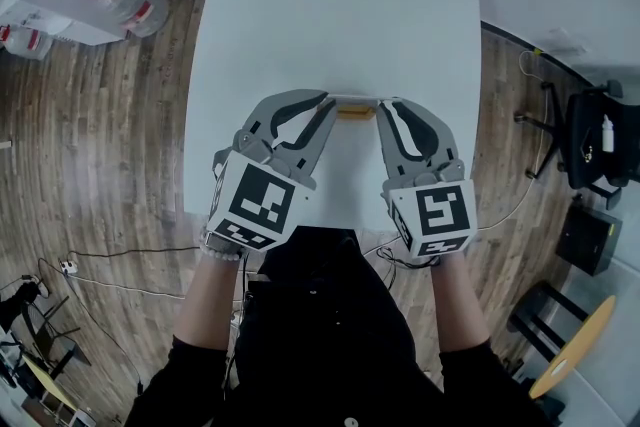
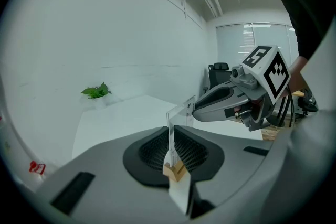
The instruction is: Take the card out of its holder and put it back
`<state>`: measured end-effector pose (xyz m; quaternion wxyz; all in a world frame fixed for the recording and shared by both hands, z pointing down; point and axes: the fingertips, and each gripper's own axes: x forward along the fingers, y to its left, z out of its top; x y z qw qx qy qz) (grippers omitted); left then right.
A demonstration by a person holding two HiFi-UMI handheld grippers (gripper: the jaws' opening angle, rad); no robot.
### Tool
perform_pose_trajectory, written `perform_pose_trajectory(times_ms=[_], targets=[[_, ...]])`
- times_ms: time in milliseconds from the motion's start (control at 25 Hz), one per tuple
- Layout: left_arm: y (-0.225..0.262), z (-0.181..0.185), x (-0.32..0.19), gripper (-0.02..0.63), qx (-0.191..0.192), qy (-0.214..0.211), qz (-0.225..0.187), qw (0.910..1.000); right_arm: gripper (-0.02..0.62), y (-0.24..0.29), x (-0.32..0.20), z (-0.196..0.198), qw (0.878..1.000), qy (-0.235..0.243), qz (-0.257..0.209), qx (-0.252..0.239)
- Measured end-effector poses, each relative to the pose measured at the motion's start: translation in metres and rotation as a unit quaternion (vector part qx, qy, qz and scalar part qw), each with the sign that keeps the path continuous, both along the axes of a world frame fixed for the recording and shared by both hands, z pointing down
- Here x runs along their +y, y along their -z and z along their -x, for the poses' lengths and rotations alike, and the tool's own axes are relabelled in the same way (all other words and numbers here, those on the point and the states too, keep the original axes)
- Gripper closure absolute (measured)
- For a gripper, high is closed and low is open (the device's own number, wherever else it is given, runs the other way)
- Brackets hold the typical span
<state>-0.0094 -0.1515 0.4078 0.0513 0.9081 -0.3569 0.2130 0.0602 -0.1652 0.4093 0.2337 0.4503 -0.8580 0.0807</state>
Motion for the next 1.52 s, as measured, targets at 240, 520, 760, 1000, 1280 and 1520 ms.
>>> perform_pose_trajectory(times_ms=[240, 520, 760, 1000, 1280, 1520], targets=[[0.004, -0.002, -0.007, 0.563, 0.002, -0.01, -0.01, 0.9999, 0.508, -0.005, -0.002, 0.001, 1.0, 0.001, 0.003, 0.003], [-0.007, 0.0, -0.012, 0.563, 0.0, -0.01, 0.0, 1.0, 0.508, -0.015, -0.006, 0.004, 1.0, 0.0, 0.009, 0.006], [-0.018, 0.001, -0.013, 0.563, -0.004, -0.01, 0.011, 0.9999, 0.508, -0.026, -0.008, 0.005, 1.0, 0.0, 0.017, 0.009], [-0.028, 0.0, -0.013, 0.563, -0.007, -0.011, 0.023, 0.9997, 0.508, -0.035, -0.007, 0.004, 1.0, -0.001, 0.027, 0.013], [-0.033, -0.001, -0.013, 0.561, 0.001, -0.006, 0.029, 0.9996, 0.508, -0.042, -0.006, 0.001, 0.999, -0.009, 0.034, 0.012], [-0.039, -0.004, -0.015, 0.561, -0.001, -0.002, 0.033, 0.9995, 0.507, -0.044, -0.007, 0.003, 0.999, -0.016, 0.036, 0.012]])
